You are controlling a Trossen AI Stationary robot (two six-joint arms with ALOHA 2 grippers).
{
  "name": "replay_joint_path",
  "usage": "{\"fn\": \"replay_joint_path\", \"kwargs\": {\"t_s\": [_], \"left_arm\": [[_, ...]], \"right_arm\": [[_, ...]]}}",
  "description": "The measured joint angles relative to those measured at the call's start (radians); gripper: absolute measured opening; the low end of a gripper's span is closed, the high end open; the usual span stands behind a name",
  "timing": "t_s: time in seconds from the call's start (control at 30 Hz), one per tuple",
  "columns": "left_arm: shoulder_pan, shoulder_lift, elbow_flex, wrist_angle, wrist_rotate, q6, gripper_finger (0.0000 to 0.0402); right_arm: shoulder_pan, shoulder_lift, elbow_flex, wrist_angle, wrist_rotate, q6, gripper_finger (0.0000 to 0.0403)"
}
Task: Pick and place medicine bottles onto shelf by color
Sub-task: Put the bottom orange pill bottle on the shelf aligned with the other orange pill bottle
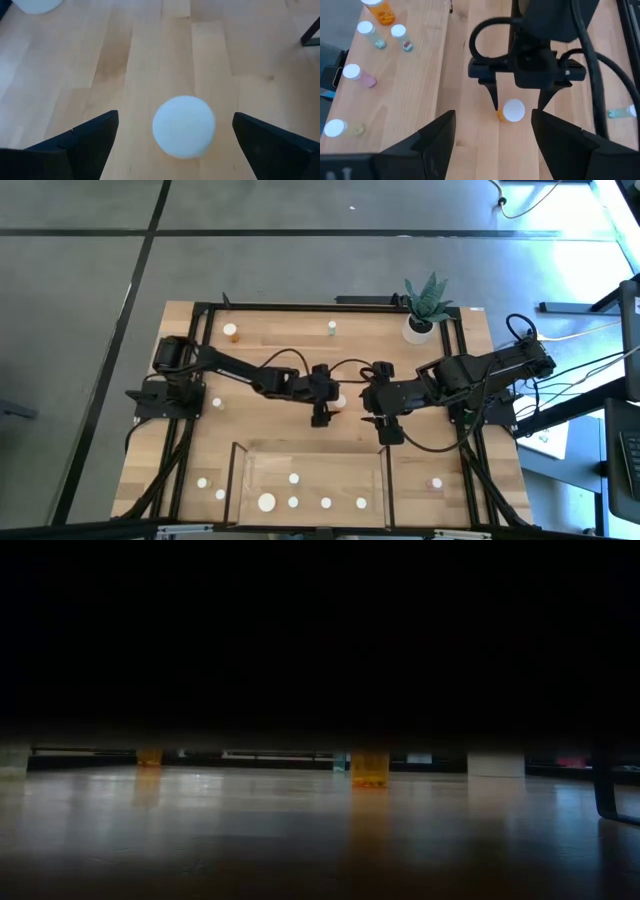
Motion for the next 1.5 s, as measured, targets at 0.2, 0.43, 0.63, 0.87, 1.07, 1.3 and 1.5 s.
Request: {"fn": "replay_joint_path", "kwargs": {"t_s": [0.2, 0.43, 0.63, 0.87, 1.07, 1.3, 1.5], "left_arm": [[0.007, 0.043, 0.000, 0.045, 0.003, -0.001, 0.0387], [0.007, 0.067, 0.000, 0.053, 0.003, 0.000, 0.0387], [0.011, 0.068, 0.000, 0.038, -0.012, -0.018, 0.0387], [0.013, 0.095, 0.001, 0.039, 0.010, -0.044, 0.0387], [0.012, 0.096, 0.000, 0.049, 0.007, -0.044, 0.0386], [0.005, 0.096, 0.000, 0.061, 0.007, -0.044, 0.0364], [-0.005, 0.096, 0.000, 0.076, 0.007, -0.044, 0.0324]], "right_arm": [[0.000, 0.000, 0.000, 0.001, 0.000, 0.000, 0.0262], [0.000, 0.000, 0.000, 0.004, 0.000, 0.000, 0.0262], [0.000, 0.000, 0.000, 0.004, 0.000, 0.000, 0.0262], [0.000, 0.000, 0.000, 0.011, 0.000, 0.000, 0.0262], [0.000, 0.000, 0.000, 0.014, 0.000, 0.000, 0.0262], [0.000, 0.000, 0.000, 0.014, 0.000, 0.000, 0.0262], [0.000, 0.000, 0.000, 0.015, 0.000, 0.000, 0.0262]]}}
